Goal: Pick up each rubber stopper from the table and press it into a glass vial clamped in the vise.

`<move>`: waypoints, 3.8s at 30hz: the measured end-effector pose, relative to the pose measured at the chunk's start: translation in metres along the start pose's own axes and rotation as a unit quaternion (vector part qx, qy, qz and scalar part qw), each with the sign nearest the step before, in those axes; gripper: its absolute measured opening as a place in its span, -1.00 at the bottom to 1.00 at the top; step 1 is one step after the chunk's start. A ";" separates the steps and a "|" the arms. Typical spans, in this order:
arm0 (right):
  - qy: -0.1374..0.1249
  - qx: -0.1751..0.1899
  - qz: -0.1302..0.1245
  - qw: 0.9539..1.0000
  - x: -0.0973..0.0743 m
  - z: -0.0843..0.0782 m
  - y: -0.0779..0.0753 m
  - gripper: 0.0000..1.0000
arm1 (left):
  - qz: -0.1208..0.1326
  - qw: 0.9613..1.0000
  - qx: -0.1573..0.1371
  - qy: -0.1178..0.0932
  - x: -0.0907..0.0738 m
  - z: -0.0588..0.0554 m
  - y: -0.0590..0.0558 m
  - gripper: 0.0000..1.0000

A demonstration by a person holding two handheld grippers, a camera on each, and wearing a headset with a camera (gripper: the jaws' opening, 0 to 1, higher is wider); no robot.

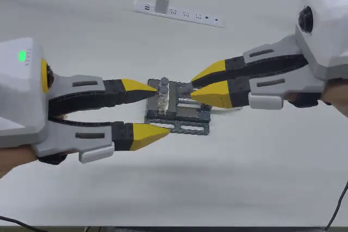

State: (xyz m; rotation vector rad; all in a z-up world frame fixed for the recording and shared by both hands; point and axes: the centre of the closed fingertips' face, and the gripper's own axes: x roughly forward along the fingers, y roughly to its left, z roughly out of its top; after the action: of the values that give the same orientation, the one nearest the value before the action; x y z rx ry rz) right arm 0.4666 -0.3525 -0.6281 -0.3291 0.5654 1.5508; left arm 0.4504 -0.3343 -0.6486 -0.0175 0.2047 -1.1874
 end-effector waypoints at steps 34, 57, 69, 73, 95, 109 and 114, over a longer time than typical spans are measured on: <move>0.170 -0.003 -0.017 0.985 0.044 -0.047 -0.070 -0.88 | 0.066 0.996 0.009 0.055 -0.017 -0.060 0.031 0.46; 0.315 -0.028 -0.016 0.949 0.079 -0.101 -0.105 -0.88 | 0.079 0.996 -0.012 0.036 -0.021 -0.070 0.043 0.62; 0.361 -0.024 -0.008 0.932 0.089 -0.120 -0.114 -0.88 | 0.075 0.997 -0.020 0.026 -0.021 -0.072 0.046 0.60; 0.367 -0.021 -0.005 0.930 0.090 -0.122 -0.115 -0.88 | 0.075 0.997 -0.020 0.024 -0.022 -0.072 0.047 0.60; 0.405 -0.045 -0.002 0.913 0.094 -0.132 -0.118 -0.89 | 0.078 0.996 -0.027 0.016 -0.022 -0.073 0.052 0.59; 0.414 -0.047 -0.001 0.909 0.096 -0.132 -0.118 -0.89 | 0.078 0.996 -0.031 0.015 -0.021 -0.075 0.052 0.57; 0.413 -0.046 -0.002 0.910 0.096 -0.131 -0.118 -0.89 | 0.079 0.996 -0.031 0.015 -0.022 -0.075 0.052 0.57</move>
State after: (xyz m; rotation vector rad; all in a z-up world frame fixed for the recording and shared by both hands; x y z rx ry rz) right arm 0.5588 -0.3434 -0.8063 -1.0837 1.1396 1.3928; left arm 0.4780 -0.2876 -0.7252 -0.0375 0.2657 -1.0246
